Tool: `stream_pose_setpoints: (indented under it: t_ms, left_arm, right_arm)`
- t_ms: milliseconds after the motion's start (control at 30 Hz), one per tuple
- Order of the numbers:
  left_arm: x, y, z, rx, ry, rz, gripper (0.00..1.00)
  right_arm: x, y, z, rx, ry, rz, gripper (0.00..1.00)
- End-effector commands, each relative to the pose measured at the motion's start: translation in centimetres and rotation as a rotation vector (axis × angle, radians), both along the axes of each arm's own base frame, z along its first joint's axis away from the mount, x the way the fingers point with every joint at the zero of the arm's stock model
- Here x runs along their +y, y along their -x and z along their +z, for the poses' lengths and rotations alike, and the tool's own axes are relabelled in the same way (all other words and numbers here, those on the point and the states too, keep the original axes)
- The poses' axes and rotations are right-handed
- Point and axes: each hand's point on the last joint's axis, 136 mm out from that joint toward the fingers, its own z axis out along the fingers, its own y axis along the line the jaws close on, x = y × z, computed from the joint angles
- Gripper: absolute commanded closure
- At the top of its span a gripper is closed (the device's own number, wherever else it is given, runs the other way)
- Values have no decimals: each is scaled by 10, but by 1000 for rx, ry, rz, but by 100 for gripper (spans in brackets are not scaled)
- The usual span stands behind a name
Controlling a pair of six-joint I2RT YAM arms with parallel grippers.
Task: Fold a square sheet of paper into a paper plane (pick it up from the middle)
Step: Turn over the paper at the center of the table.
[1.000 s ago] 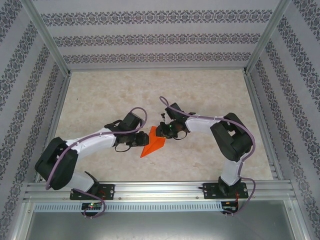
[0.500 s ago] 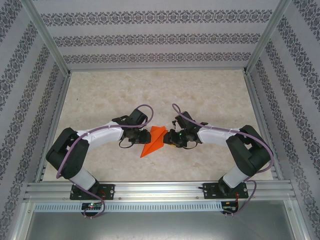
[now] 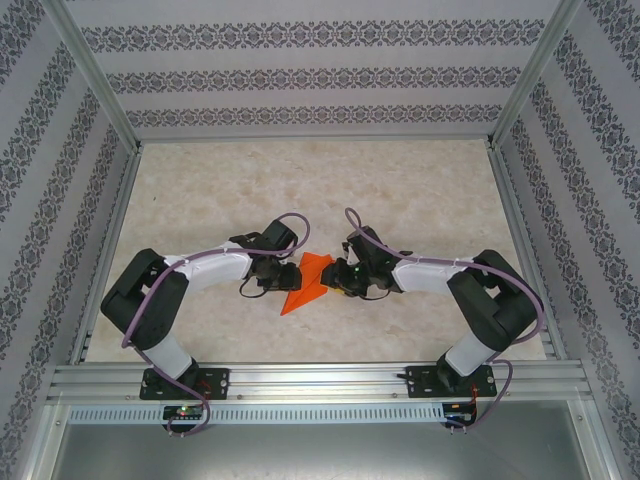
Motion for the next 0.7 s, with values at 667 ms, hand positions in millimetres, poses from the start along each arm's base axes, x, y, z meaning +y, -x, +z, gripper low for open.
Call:
stream_pose_setpoints:
  t_ms: [667]
  left_arm:
    - [-21,23,-18,115,130,6,70]
  right_arm:
    - [14,-2,-14,35,-47,-13,67]
